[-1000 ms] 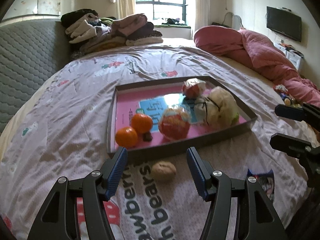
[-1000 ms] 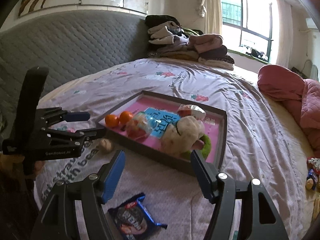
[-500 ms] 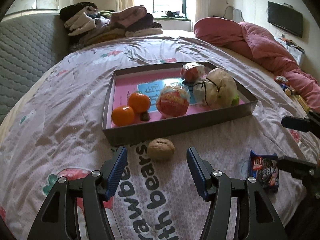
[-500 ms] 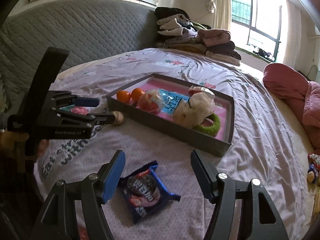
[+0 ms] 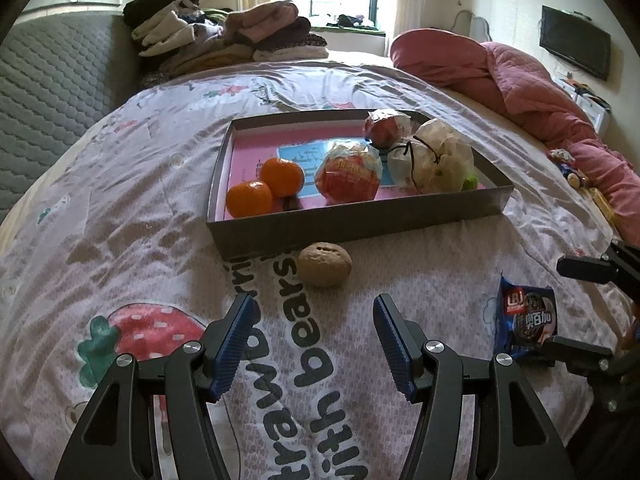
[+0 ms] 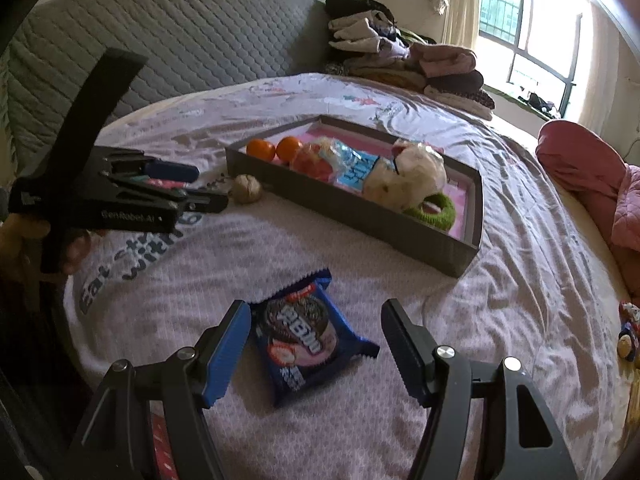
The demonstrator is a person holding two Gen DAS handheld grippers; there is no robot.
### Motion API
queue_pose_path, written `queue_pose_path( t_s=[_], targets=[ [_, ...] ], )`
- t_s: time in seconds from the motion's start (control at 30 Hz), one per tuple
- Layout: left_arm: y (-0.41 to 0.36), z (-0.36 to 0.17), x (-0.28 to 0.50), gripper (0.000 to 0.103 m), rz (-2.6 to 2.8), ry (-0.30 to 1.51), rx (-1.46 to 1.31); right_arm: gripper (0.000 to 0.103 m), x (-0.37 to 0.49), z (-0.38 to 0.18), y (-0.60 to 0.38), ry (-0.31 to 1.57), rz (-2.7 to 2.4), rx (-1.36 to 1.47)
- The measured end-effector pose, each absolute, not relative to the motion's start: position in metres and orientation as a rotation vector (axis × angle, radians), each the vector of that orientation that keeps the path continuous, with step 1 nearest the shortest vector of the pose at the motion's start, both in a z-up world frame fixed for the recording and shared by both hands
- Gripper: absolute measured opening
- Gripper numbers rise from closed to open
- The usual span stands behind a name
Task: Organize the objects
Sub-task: 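Close the right tool on the Oreo pack while the left tool approaches the walnut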
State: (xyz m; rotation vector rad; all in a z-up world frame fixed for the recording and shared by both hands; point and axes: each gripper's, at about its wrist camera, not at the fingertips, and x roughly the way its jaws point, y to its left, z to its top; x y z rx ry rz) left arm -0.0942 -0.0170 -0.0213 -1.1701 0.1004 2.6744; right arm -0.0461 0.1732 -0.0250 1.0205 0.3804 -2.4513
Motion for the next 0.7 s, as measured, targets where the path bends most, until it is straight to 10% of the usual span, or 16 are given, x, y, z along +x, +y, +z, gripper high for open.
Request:
queue_pose_path(
  t_s=[0.7],
  targets=[
    [-0.015, -0.03, -0.101, 0.063, 2.67, 0.099, -1.122, 0.075, -0.057, -0.053, 0.165, 0.515, -2.409, 1.098]
  ],
)
